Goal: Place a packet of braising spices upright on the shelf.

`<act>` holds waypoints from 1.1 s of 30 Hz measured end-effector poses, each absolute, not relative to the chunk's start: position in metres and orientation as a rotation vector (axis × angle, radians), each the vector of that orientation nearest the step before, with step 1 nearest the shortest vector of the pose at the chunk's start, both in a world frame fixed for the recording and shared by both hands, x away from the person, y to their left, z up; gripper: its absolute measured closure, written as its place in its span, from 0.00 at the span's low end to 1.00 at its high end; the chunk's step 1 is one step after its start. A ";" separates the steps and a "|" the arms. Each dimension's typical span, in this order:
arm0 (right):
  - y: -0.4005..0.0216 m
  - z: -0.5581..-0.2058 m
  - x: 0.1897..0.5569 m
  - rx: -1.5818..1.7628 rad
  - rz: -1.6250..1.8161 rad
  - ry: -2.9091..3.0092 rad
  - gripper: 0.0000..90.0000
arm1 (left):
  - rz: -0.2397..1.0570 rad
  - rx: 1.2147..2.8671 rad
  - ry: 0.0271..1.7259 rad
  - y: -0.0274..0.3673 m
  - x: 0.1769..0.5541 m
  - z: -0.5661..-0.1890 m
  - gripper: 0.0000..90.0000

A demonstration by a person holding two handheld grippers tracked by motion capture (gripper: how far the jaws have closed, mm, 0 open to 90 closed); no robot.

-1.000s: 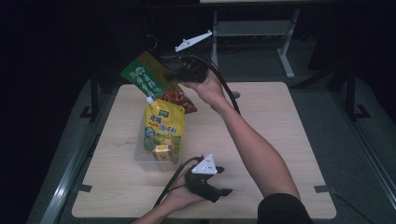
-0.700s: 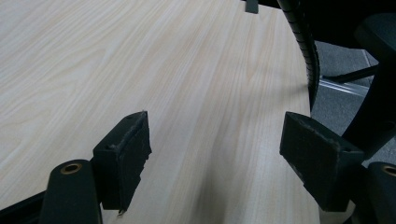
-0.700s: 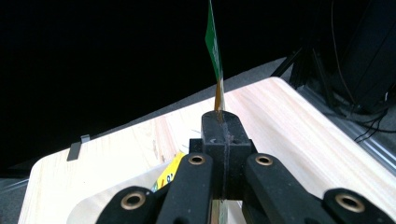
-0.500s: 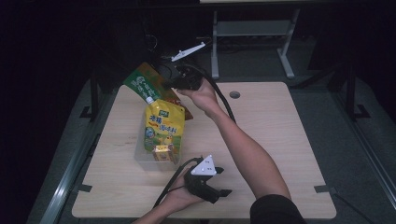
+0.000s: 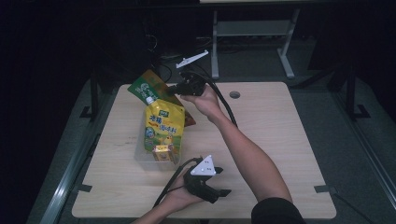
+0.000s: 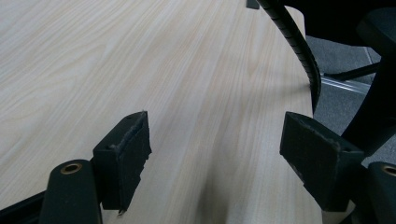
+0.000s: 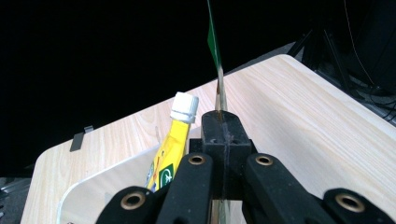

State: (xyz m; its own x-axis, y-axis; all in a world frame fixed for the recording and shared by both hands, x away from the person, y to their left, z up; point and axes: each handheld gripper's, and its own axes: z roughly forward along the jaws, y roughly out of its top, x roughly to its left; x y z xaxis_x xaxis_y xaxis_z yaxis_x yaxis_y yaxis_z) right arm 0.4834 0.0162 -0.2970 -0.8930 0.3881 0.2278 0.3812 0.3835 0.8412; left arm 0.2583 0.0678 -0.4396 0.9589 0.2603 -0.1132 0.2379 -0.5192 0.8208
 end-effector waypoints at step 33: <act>0.027 -0.316 0.497 0.768 1.343 2.768 0.87 | 0.052 2.148 0.327 0.070 0.259 -0.439 0.26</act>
State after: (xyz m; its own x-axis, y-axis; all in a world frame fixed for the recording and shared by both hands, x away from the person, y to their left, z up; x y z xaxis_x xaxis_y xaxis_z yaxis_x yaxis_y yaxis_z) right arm 0.4974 0.0271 -0.3158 -0.8824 0.4101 0.2307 0.4349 0.5239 0.7324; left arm 0.2587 0.0698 -0.4387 0.9636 0.2529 -0.0871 0.2136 -0.5315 0.8197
